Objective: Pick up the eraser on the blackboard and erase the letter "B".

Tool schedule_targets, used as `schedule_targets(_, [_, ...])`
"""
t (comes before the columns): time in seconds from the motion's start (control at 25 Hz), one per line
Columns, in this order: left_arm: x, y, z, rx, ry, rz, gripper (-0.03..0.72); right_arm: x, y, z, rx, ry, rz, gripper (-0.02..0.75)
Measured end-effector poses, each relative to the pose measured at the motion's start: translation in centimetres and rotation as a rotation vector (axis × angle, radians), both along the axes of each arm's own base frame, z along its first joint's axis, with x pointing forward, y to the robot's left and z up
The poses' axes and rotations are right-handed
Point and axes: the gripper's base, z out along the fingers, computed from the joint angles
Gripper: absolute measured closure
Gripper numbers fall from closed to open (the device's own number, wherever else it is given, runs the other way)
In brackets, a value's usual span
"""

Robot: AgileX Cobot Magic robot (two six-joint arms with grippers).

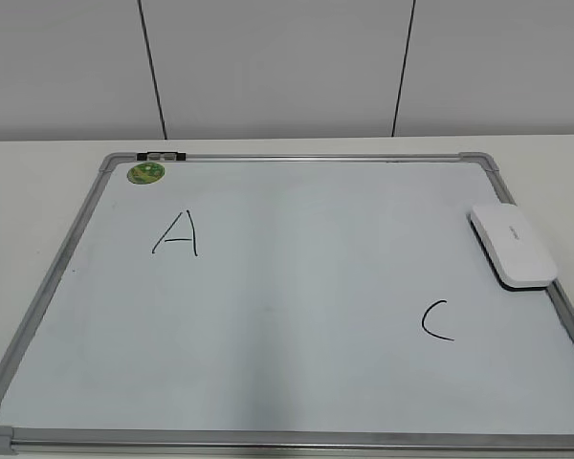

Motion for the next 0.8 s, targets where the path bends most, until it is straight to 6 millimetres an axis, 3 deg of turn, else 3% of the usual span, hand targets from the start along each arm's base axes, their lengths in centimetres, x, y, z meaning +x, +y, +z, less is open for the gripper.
schedule_targets(0.36, [-3.6,0.6,0.1,-0.023,-0.203,0.145,0.189,-3.6,-0.3,0.2,0.007,-0.234,-0.109,0.216])
schedule_targets(0.8, [-3.6,0.6,0.1,-0.022,-0.196,0.154,0.189,-3.9,-0.3,0.2,0.007,-0.255,-0.113,0.216])
